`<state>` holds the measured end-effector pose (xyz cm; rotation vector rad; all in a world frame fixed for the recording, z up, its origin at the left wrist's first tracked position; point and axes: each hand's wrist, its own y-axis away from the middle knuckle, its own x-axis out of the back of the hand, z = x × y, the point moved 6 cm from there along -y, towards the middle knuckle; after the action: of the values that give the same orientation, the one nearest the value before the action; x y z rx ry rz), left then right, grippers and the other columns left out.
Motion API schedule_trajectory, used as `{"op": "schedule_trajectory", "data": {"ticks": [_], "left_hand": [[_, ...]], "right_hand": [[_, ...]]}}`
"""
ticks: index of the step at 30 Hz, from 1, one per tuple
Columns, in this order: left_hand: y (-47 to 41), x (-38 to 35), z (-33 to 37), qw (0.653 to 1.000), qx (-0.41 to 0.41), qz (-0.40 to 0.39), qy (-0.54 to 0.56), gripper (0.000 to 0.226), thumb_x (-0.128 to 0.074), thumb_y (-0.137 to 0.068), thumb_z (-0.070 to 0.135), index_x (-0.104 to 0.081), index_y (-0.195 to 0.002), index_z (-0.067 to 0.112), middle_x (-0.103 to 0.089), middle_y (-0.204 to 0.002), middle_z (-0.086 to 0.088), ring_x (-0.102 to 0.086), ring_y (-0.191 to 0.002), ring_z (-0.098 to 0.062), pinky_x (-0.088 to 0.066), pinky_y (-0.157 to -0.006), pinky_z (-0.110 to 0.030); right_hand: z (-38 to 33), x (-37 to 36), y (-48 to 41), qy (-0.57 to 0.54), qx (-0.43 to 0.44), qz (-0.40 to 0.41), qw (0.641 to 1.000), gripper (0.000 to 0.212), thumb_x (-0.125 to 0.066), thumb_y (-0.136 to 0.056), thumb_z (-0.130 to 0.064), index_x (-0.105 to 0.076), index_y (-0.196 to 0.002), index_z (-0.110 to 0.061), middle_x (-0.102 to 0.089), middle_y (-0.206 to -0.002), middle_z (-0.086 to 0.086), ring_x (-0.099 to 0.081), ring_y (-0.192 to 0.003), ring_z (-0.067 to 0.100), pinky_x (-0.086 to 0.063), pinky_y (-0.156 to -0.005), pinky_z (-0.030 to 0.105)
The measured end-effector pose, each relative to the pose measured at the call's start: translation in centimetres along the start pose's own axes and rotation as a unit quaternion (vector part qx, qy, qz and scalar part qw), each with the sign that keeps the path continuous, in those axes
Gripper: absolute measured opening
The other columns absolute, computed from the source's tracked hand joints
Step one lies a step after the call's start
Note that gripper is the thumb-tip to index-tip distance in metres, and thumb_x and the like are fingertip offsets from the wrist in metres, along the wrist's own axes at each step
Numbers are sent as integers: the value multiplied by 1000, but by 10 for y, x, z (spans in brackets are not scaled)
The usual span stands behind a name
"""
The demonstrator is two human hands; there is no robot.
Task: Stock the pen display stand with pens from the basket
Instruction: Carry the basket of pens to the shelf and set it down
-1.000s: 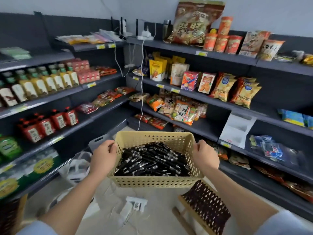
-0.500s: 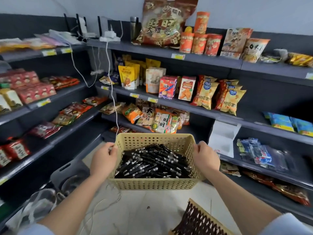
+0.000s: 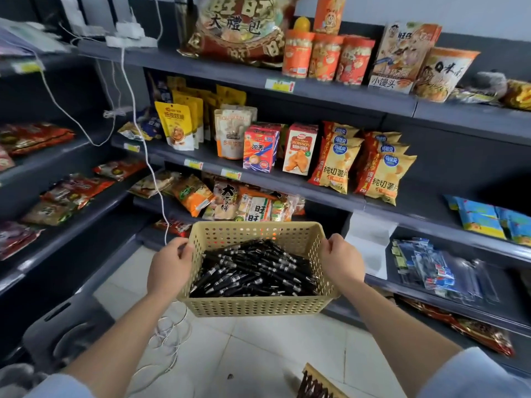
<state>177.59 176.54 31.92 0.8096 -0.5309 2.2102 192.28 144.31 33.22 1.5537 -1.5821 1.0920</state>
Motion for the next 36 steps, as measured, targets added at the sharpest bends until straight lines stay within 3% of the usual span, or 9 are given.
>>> {"op": "schedule_trajectory", "data": {"ticks": [4, 9, 16, 22, 36], "left_hand": [[-52, -31, -8, 1000, 1, -11, -17, 26, -47, -97, 24, -61, -115, 12, -69, -102, -10, -59, -78, -21, -40, -57, -28], [-121, -65, -25, 999, 8, -33, -13, 25, -48, -96, 24, -62, -114, 12, -69, -103, -10, -61, -87, -26, -43, -66, -30], [-190, -97, -54, 999, 25, -37, -31, 25, -48, -96, 24, -61, -113, 11, -70, -93, -12, -63, -80, -29, -44, -61, -32], [-217, -117, -74, 998, 46, -32, -38, 20, -50, -96, 21, -62, -109, 12, -70, -89, -13, -63, -77, -32, -51, -65, -39], [-231, -188, -92, 988, 147, 30, -25, 22, -50, -96, 23, -62, -107, 9, -69, -86, -17, -63, -81, -37, -47, -69, -39]], "right_hand": [[-8, -27, -42, 14, -17, -8, 1000, 31, -34, -99, -37, -48, -83, -16, -57, -73, 1, -54, -65, 22, -38, -54, 30], [-25, -70, -98, 22, -34, -32, 999, 32, -33, -99, -39, -49, -84, -16, -58, -73, 0, -54, -65, 19, -38, -54, 30], [-51, -124, -159, 51, -44, -64, 996, 34, -31, -100, -42, -49, -88, -15, -54, -73, 0, -51, -65, 22, -35, -56, 30], [-55, -169, -193, 47, -37, -105, 993, 32, -31, -100, -43, -48, -89, -18, -55, -78, 2, -52, -70, 24, -40, -62, 32], [-40, -240, -281, 41, 45, -176, 983, 31, -30, -100, -39, -49, -91, -17, -62, -81, 4, -61, -74, 30, -50, -65, 37]]}}
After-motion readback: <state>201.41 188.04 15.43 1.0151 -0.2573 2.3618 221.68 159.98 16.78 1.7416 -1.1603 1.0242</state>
